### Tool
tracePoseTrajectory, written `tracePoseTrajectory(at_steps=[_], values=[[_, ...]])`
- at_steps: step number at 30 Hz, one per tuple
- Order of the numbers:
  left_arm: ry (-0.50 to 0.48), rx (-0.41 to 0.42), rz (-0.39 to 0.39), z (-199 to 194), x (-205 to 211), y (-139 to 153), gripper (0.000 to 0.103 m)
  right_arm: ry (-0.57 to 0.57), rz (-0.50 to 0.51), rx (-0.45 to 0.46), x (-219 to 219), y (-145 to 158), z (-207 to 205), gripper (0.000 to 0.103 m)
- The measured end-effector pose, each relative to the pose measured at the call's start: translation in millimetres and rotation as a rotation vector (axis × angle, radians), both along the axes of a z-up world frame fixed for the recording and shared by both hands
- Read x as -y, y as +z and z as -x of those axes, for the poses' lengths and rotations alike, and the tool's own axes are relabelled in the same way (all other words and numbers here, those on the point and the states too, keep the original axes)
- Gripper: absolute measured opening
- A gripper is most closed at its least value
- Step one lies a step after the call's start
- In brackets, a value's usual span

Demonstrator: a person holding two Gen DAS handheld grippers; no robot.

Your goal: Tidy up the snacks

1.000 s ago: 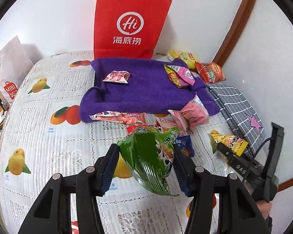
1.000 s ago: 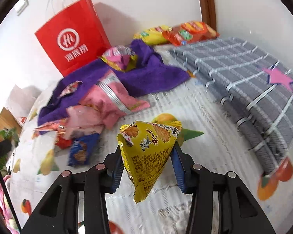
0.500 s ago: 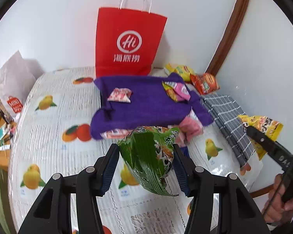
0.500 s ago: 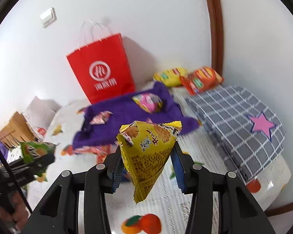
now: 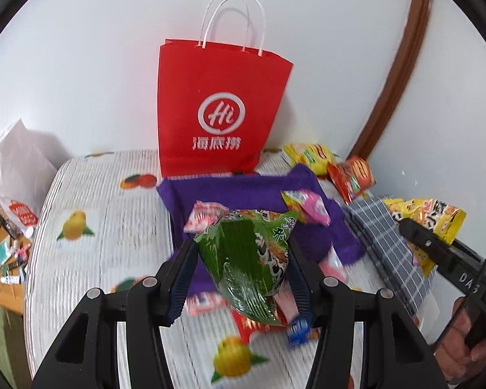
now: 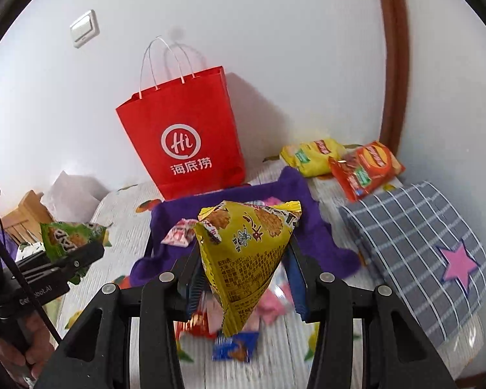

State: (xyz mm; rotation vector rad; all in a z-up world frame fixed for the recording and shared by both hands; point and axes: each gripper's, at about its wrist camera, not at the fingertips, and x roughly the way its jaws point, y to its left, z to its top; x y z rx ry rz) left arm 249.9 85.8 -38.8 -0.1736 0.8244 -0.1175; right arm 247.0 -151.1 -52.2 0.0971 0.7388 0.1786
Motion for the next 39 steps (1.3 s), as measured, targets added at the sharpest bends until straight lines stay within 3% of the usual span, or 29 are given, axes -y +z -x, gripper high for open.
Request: tracePoseTrajectory(at_steps=[10, 19, 26, 39], values=[[0.065, -0.010, 0.010, -77, -12, -10, 0.052, 0.080, -0.003, -0.015, -28, -3, -84, 0.045], [0.130, -0.089, 0.005, -108, -33, -48, 0.052, 0.173, 0.030, -0.058, -44, -23, -130, 0.045], [0.124, -0.132, 0.016, -118, -34, -64, 0.052, 0.223, 0.017, -0.167, -44, -53, -151, 0.045], [0.141, -0.181, 0.036, -130, -41, -81, 0.052, 0.290, 0.119, -0.382, -64, -111, -174, 0.045]])
